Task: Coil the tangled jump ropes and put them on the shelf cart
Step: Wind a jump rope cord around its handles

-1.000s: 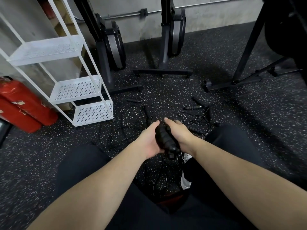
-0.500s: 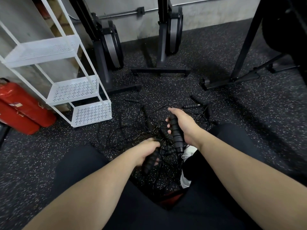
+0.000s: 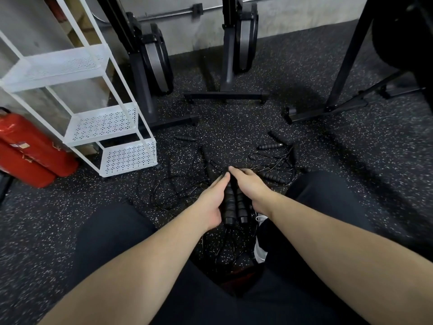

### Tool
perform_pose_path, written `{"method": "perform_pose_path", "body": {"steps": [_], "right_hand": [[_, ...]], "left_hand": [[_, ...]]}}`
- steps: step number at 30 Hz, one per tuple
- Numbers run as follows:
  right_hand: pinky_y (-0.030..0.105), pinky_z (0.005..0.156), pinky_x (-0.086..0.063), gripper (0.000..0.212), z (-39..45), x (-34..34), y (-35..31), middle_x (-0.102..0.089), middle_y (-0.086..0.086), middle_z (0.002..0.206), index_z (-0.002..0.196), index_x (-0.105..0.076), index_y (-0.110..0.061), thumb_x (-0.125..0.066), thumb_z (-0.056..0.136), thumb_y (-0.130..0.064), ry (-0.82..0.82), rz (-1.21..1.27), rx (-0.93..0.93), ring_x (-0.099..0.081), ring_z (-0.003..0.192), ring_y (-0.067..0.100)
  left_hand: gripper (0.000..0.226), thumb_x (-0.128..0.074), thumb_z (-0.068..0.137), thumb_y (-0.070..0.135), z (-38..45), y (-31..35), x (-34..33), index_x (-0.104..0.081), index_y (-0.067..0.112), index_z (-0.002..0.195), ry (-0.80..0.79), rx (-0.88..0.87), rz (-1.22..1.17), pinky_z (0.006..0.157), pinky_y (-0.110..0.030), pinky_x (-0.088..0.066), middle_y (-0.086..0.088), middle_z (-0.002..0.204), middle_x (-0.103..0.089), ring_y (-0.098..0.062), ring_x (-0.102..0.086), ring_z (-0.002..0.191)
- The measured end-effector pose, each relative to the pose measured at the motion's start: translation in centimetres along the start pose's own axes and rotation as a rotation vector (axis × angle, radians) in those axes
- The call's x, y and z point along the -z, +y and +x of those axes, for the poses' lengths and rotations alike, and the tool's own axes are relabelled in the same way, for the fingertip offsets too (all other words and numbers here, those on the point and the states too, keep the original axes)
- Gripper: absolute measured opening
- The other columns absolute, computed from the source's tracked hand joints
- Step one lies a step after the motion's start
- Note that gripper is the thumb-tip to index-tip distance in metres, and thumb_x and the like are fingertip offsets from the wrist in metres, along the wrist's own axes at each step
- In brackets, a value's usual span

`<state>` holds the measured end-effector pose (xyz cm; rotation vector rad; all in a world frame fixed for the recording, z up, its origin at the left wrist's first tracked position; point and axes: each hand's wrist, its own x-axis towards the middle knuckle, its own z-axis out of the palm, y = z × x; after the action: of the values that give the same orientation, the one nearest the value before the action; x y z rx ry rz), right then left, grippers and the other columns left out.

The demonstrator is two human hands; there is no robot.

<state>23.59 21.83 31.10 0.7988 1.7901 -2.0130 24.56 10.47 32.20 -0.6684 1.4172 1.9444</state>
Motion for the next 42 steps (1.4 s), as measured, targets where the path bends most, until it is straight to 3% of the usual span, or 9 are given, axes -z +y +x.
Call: {"method": "perform_pose_path", "body": {"steps": [5,12,16,21,23,26,29,34,42], "right_hand": [[0.043,0.073,-0.063,0.045,0.0,0.5,-0.5,-0.077,0.011,0.103,0.118,-0.065,-0.017,-0.083,0.083,-0.038,-0.033,0.175,-0.012,-0.074,0.084,0.027],[0.037,0.062,-0.059,0.042,0.0,0.5,-1.9,-0.074,0.009,0.102,0.120,-0.061,-0.019,-0.081,0.086,-0.034,0.033,0.423,0.056,-0.074,0.071,0.024],[0.039,0.072,-0.061,0.060,0.2,0.7,-1.8,-0.071,0.011,0.115,0.132,-0.054,-0.016,-0.081,0.084,-0.039,0.057,0.345,0.055,-0.072,0.088,0.024],[0.042,0.105,-0.046,0.117,0.4,2.0,-2.1,-0.048,0.007,0.145,0.155,-0.018,-0.032,-0.085,0.065,-0.066,0.199,0.037,0.169,-0.052,0.128,0.024],[0.047,0.118,-0.033,0.108,0.1,2.3,-2.5,-0.033,0.000,0.158,0.155,-0.024,-0.041,-0.074,0.066,-0.079,0.210,-0.096,0.282,-0.037,0.143,0.020],[0.033,0.107,-0.031,0.057,-1.0,2.1,-3.8,-0.053,-0.019,0.133,0.131,-0.063,-0.030,-0.039,0.098,-0.070,0.108,-0.223,0.385,-0.048,0.124,-0.001],[0.029,0.094,-0.036,0.070,-1.2,2.2,-4.0,-0.068,-0.010,0.113,0.114,-0.071,-0.021,-0.020,0.103,-0.067,0.054,-0.232,0.339,-0.058,0.110,0.005],[0.034,0.078,-0.043,0.057,-0.1,2.7,-3.1,-0.058,-0.006,0.072,0.078,-0.058,-0.021,-0.035,0.101,-0.068,0.136,-0.327,0.361,-0.053,0.072,0.011],[0.033,0.057,-0.028,0.049,0.5,3.6,-3.1,-0.036,0.000,0.062,0.076,-0.046,-0.016,-0.058,0.095,-0.060,0.288,-0.321,0.440,-0.034,0.057,0.013]], "left_hand": [[0.040,-0.060,0.100,0.051,0.0,0.4,-0.2,-0.061,0.038,0.138,-0.091,0.024,0.062,0.096,-0.051,-0.058,-0.003,0.120,-0.075,-0.027,-0.073,0.108],[0.035,-0.066,0.098,0.026,-0.7,0.5,0.0,-0.059,0.029,0.132,-0.301,0.033,0.087,0.096,-0.056,-0.055,-0.008,0.115,-0.077,-0.032,-0.074,0.103],[0.017,-0.064,0.098,0.009,-0.9,1.2,0.1,-0.062,0.016,0.114,-0.242,0.001,0.247,0.063,-0.036,-0.056,-0.008,0.082,-0.074,-0.025,-0.069,0.069],[0.027,-0.063,0.098,0.009,-1.2,3.7,1.9,-0.058,0.009,0.125,-0.294,0.058,0.405,0.055,-0.030,-0.049,-0.013,0.089,-0.069,-0.021,-0.060,0.064],[0.027,-0.061,0.099,0.011,-1.7,4.9,2.6,-0.056,0.007,0.125,-0.354,0.099,0.400,0.051,-0.027,-0.048,-0.012,0.087,-0.067,-0.019,-0.057,0.064],[0.033,-0.064,0.093,0.026,-2.6,6.1,3.4,-0.056,0.007,0.120,-0.440,0.149,0.367,0.050,-0.024,-0.044,-0.010,0.086,-0.063,-0.018,-0.053,0.063],[0.046,-0.058,0.092,0.043,-3.1,6.6,4.1,-0.057,0.006,0.120,-0.509,0.162,0.322,0.050,-0.023,-0.040,-0.009,0.087,-0.060,-0.017,-0.049,0.063],[0.054,-0.049,0.093,0.050,-3.1,6.8,4.6,-0.056,0.003,0.119,-0.488,0.169,0.238,0.052,-0.026,-0.041,-0.009,0.090,-0.058,-0.017,-0.050,0.065],[0.045,-0.049,0.105,0.043,-2.9,6.1,4.2,-0.062,0.007,0.129,-0.346,0.068,0.294,0.062,-0.036,-0.054,-0.016,0.101,-0.068,-0.025,-0.065,0.074]]}}
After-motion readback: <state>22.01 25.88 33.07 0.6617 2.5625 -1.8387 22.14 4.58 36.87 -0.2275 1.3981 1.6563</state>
